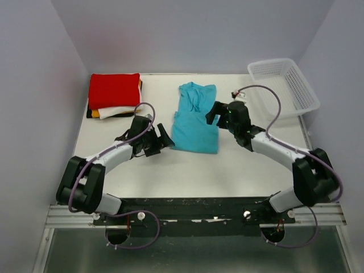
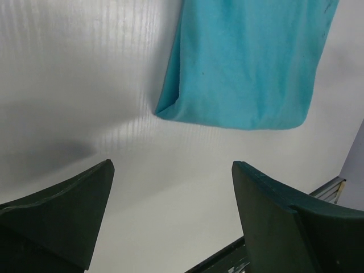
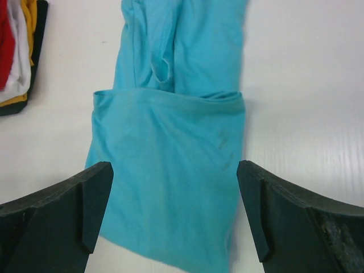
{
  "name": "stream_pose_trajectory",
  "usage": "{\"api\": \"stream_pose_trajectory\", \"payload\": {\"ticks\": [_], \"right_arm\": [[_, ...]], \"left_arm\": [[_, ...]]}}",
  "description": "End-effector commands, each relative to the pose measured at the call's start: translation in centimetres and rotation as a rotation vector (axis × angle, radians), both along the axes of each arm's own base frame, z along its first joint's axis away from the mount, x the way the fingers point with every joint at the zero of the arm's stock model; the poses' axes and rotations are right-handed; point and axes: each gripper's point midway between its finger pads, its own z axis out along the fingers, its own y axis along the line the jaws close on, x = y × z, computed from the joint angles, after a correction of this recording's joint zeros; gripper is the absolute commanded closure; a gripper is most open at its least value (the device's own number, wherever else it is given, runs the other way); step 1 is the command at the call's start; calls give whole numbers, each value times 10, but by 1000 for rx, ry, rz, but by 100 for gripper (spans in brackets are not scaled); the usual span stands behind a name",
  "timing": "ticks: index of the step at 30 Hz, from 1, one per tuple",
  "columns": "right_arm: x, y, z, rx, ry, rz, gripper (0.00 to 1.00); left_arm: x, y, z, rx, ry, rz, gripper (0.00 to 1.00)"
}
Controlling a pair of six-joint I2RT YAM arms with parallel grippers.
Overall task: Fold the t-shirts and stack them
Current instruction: Grab one side of the 2/3 rectangular tshirt with both arms
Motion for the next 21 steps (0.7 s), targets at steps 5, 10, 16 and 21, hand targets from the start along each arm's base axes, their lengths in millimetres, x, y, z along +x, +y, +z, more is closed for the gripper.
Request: {"api": "stream_pose_trajectory", "payload": {"ticks": [5, 10, 16, 21], "right_arm": [[-76, -51, -14, 188, 14, -180, 0], [-96, -56, -22, 216, 51, -180, 0], [-108, -54, -30, 221, 91, -150, 0], [-124, -43, -51, 223, 192, -84, 4]], "left_arm": [[19, -21, -19, -36, 48, -63, 36], [26, -24, -38, -15, 106, -44, 53], [35, -26, -52, 0, 144, -24, 71], [37, -30, -62, 2, 173, -32, 100]]}}
